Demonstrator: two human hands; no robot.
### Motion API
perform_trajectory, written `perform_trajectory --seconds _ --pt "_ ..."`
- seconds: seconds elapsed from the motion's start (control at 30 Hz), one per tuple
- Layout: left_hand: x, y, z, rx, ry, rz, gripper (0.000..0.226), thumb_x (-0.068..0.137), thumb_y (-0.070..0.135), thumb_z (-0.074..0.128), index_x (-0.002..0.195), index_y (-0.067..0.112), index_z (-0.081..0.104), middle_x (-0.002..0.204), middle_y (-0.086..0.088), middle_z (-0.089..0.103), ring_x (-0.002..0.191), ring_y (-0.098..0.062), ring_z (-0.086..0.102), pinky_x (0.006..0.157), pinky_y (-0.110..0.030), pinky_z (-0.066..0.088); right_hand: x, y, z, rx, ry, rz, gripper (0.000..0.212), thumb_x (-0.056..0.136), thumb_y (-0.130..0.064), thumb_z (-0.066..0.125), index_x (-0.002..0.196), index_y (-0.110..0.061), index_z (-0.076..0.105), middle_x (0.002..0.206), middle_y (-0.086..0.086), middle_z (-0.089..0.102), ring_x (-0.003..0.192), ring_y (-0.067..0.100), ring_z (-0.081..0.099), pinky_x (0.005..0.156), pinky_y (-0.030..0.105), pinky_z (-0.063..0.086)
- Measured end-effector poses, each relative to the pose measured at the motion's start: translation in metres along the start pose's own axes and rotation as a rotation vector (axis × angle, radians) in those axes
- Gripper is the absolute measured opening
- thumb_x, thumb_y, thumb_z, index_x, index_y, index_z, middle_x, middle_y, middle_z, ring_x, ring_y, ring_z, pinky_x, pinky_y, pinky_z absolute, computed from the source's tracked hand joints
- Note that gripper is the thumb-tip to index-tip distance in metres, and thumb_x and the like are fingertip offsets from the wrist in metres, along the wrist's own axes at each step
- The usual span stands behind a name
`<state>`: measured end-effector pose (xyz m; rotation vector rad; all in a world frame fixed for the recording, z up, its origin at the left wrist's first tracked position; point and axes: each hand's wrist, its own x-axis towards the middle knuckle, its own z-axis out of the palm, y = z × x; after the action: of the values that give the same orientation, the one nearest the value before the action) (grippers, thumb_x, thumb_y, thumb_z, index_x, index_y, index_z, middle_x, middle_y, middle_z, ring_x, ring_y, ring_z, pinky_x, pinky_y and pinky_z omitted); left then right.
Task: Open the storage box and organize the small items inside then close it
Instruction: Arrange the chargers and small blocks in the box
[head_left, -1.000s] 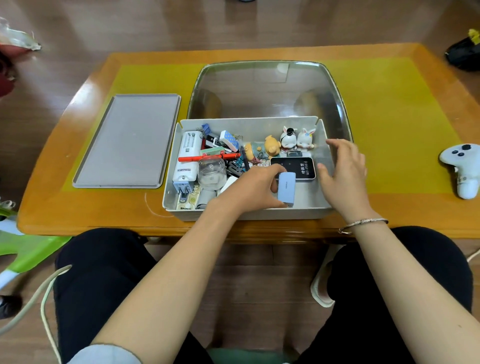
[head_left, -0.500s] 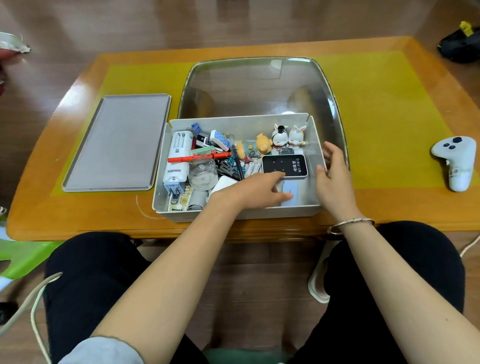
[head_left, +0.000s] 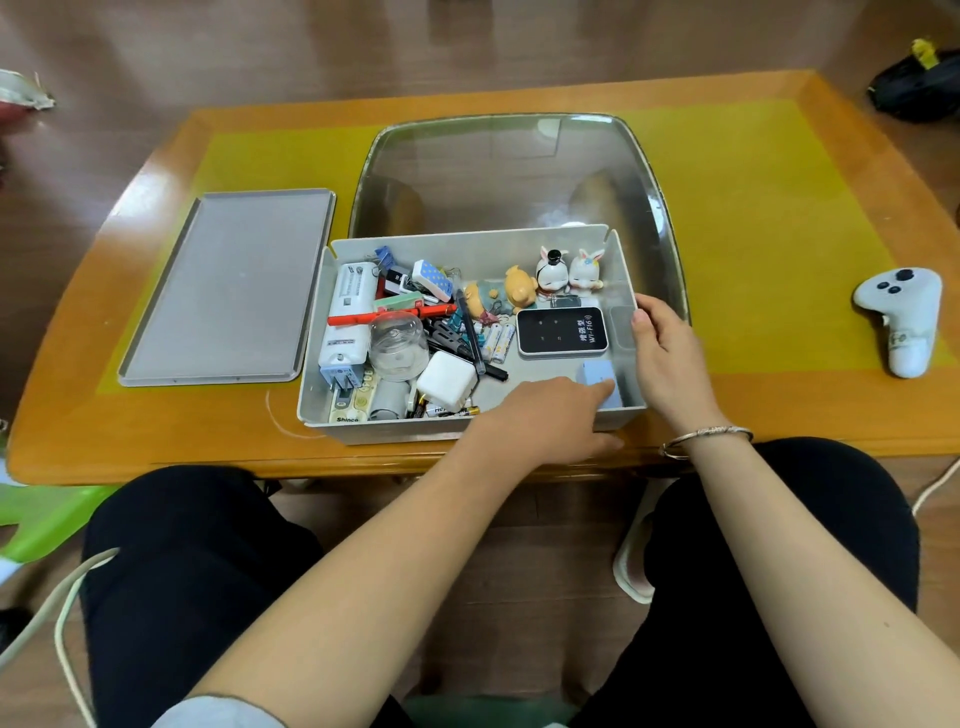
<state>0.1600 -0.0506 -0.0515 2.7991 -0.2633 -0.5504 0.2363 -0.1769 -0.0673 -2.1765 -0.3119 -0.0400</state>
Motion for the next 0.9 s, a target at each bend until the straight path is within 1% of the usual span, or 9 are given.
perform_trajectory --seconds 0.2,0.33,0.43,0.5,0.6,0.67,0.73,0.8,0.9 --pt "0.007 0.004 0.006 0.081 0.109 0.029 0.058 0.096 0.029 0.047 0.149 0.021 0.026 0.117 -0.017 0.06 0.105 -0.035 0.057 0.077 -0.039 0.045 0.0 0.001 0.001 0.002 0.015 -0.004 0.031 0.1 -0.016 0.038 0.125 -0.009 0.055 0.118 0.008 0.063 0.097 0.01 0.053 0.078 0.021 0.039" --pt "0.006 0.0 0.009 0.11 0.153 0.051 0.057 0.097 0.024 0.045 0.15 0.026 0.025 0.118 -0.016 0.06 0.105 -0.034 0.057 0.078 -0.04 0.045 0.0 0.003 0.001 0.002 0.007 0.003 0.032 0.101 -0.018 0.037 0.127 -0.011 0.054 0.119 0.005 0.063 0.099 0.01 0.054 0.079 0.021 0.039" --pt "0.003 -0.004 0.009 0.075 0.184 0.079 0.051 0.096 0.027 0.047 0.146 0.026 0.034 0.119 -0.014 0.061 0.106 -0.034 0.058 0.077 -0.038 0.044 -0.001 0.002 0.001 0.013 0.001 0.009 0.032 0.101 -0.018 0.036 0.127 -0.011 0.054 0.119 0.005 0.063 0.099 0.01 0.054 0.078 0.021 0.039" --pt "0.003 -0.005 0.01 0.023 0.197 0.068 0.053 0.093 0.034 0.053 0.141 0.02 0.035 0.117 -0.012 0.063 0.105 -0.034 0.059 0.077 -0.039 0.044 -0.002 0.002 0.001 0.0 0.003 0.004 0.032 0.101 -0.019 0.036 0.127 -0.012 0.054 0.119 0.004 0.063 0.097 0.006 0.052 0.075 0.018 0.037" --pt "0.007 -0.004 0.01 -0.067 0.177 -0.036 0.085 0.084 0.051 0.062 0.147 0.014 0.019 0.117 -0.012 0.062 0.106 -0.033 0.058 0.076 -0.039 0.041 -0.001 0.002 0.001 -0.008 -0.001 0.016 0.033 0.101 -0.02 0.036 0.128 -0.012 0.053 0.118 0.004 0.063 0.095 0.005 0.052 0.065 0.005 0.036" --pt "0.012 -0.003 0.009 -0.095 0.141 -0.096 0.095 0.08 0.062 0.059 0.149 0.015 0.015 0.12 -0.01 0.061 0.11 -0.031 0.056 0.081 -0.042 0.041 0.0 0.003 0.002 -0.012 0.003 0.024 0.032 0.101 -0.02 0.036 0.128 -0.012 0.053 0.118 0.004 0.063 0.094 0.006 0.052 0.061 -0.001 0.034" --pt "0.015 -0.003 0.009 -0.163 0.137 -0.106 0.081 0.079 0.066 0.057 0.137 0.016 0.032 0.114 -0.007 0.062 0.104 -0.029 0.058 0.075 -0.038 0.041 -0.001 0.003 0.002 -0.004 -0.001 0.024 0.032 0.101 -0.02 0.036 0.127 -0.013 0.053 0.118 0.004 0.063 0.094 0.006 0.052 0.066 0.002 0.035" --pt "0.016 -0.003 0.011 -0.191 0.168 -0.09 0.065 0.081 0.064 0.058 0.122 0.016 0.04 0.105 -0.006 0.063 0.094 -0.028 0.059 0.067 -0.035 0.039 -0.001 0.002 0.002 0.003 0.001 0.024 0.032 0.101 -0.02 0.036 0.127 -0.013 0.054 0.118 0.004 0.063 0.095 0.006 0.052 0.074 0.015 0.04" --pt "0.016 -0.003 0.01 -0.155 0.18 -0.059 0.069 0.084 0.059 0.059 0.129 0.011 0.039 0.106 -0.011 0.063 0.094 -0.03 0.06 0.064 -0.033 0.038 -0.001 0.003 0.001 0.006 0.006 0.03 0.033 0.101 -0.02 0.036 0.128 -0.013 0.053 0.119 0.004 0.063 0.096 0.006 0.052 0.075 0.02 0.038"
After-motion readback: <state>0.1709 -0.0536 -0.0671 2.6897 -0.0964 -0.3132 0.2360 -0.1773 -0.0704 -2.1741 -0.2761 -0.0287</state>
